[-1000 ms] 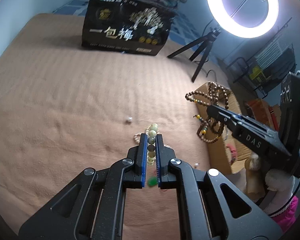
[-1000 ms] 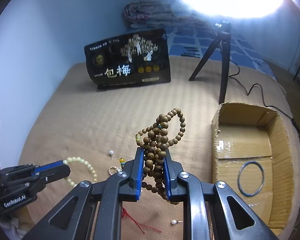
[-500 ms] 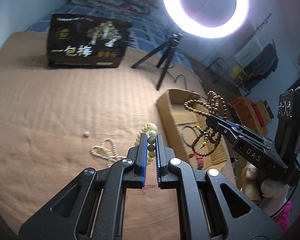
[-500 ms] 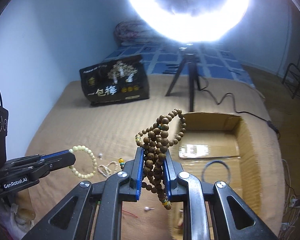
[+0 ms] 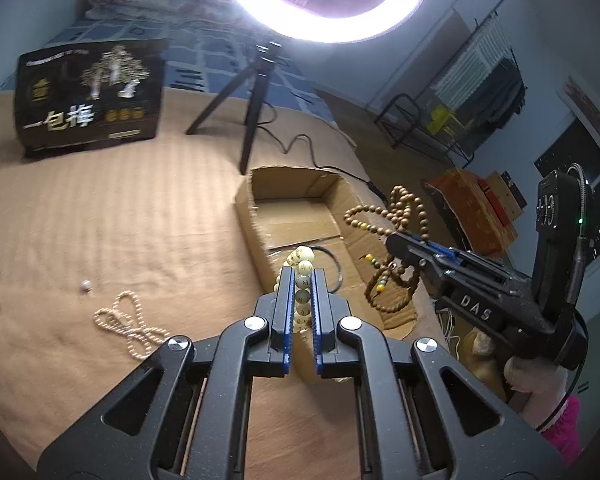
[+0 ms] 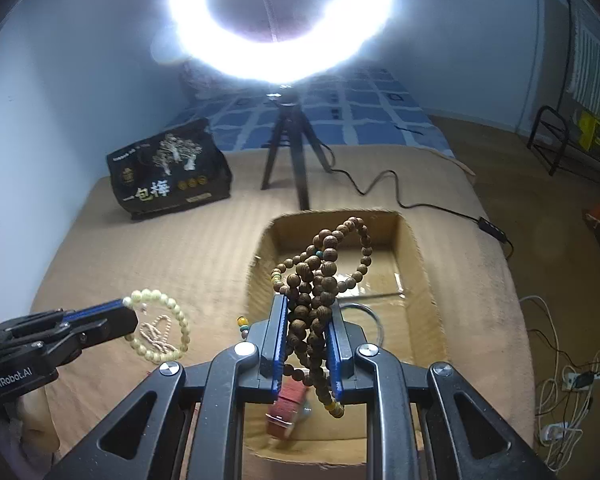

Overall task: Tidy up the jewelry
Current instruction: 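Lift both bead strands into the box and open the left tool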

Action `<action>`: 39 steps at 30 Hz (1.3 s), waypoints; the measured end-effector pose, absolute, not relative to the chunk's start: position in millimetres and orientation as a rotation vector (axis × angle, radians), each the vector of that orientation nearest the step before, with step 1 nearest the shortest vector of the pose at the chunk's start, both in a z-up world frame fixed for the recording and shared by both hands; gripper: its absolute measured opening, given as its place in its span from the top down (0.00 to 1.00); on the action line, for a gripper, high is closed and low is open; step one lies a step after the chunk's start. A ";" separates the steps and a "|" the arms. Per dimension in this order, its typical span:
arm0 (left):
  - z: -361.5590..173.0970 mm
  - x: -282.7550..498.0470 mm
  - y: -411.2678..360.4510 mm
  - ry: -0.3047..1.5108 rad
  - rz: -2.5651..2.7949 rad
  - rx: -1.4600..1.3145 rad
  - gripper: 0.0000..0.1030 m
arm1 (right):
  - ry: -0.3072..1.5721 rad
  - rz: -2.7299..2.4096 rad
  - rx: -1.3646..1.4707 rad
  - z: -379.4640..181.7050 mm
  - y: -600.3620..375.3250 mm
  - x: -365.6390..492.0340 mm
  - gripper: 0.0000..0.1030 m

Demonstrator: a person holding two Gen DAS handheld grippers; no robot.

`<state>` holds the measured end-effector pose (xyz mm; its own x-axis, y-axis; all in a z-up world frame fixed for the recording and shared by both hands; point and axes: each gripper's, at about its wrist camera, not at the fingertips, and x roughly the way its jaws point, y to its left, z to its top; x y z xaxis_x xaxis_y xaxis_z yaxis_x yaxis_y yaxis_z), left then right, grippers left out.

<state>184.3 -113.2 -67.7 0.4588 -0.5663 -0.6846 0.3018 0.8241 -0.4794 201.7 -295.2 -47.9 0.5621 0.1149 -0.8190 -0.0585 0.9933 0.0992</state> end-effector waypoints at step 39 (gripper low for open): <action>-125.1 233.9 -183.2 1.070 -0.490 -0.185 0.70 | 1.156 0.040 0.134 -113.5 -346.4 207.2 0.43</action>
